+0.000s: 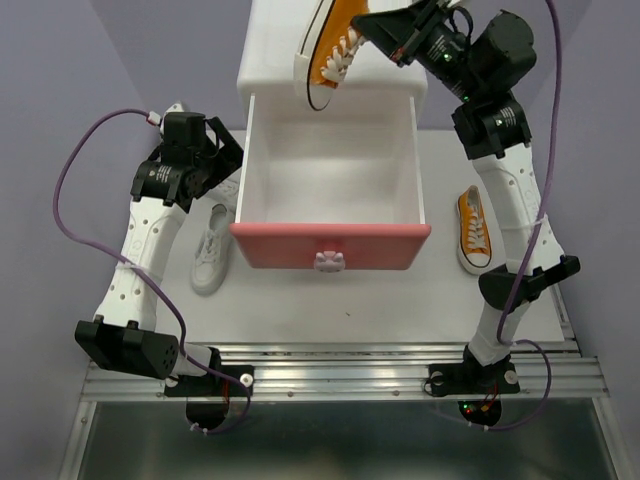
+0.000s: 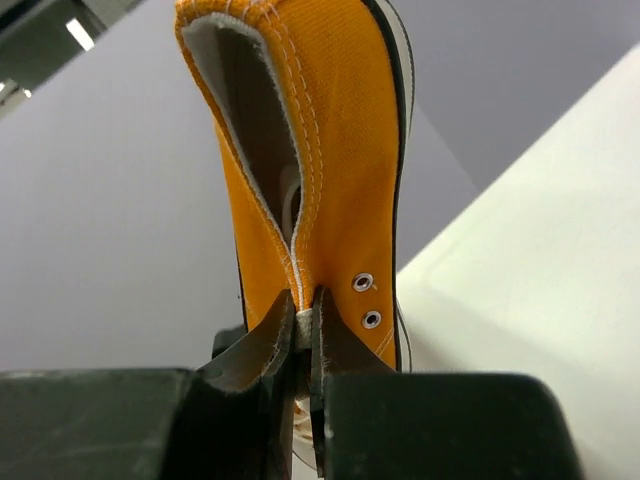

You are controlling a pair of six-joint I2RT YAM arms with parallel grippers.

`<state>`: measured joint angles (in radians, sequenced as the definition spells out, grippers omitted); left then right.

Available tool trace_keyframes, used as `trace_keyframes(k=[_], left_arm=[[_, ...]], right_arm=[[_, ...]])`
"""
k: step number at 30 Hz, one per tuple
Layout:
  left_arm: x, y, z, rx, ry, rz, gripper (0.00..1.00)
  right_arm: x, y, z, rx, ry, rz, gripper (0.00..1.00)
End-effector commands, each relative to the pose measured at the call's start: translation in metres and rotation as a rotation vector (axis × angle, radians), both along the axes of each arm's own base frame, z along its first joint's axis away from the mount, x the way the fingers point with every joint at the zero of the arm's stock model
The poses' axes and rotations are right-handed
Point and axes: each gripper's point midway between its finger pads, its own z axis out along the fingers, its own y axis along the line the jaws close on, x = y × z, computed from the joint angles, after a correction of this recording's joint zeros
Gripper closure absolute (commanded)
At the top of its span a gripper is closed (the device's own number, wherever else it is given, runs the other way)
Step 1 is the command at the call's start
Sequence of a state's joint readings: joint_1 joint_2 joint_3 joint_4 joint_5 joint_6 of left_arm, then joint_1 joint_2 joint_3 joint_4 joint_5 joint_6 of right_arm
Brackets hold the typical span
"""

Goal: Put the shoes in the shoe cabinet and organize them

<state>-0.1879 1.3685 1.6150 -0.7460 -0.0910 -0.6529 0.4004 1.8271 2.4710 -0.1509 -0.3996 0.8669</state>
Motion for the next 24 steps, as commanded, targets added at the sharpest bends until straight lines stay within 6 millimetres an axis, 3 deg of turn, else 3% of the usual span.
trace_keyframes(k=[1, 3, 14, 20, 24], left_arm=[[-0.008, 0.007, 0.013, -0.003, -0.046, 0.029, 0.01], [-0.007, 0.009, 0.011, 0.006, -0.042, 0.035, 0.01], [-0.006, 0.009, 0.006, 0.014, -0.033, 0.030, 0.01], [-0.012, 0.010, 0.001, 0.018, -0.024, 0.031, 0.01], [-0.013, 0.011, -0.002, 0.022, -0.017, 0.031, 0.01]], right_arm=[[-0.052, 0.013, 0.005, -0.085, -0.058, 0.091, 0.99], [-0.064, 0.033, -0.012, -0.161, -0.038, 0.127, 0.99], [-0.103, 0.074, -0.061, -0.331, 0.023, 0.220, 0.99], [-0.118, 0.078, -0.075, -0.373, 0.039, 0.239, 0.99], [-0.115, 0.077, -0.093, -0.430, 0.084, 0.216, 1.00]])
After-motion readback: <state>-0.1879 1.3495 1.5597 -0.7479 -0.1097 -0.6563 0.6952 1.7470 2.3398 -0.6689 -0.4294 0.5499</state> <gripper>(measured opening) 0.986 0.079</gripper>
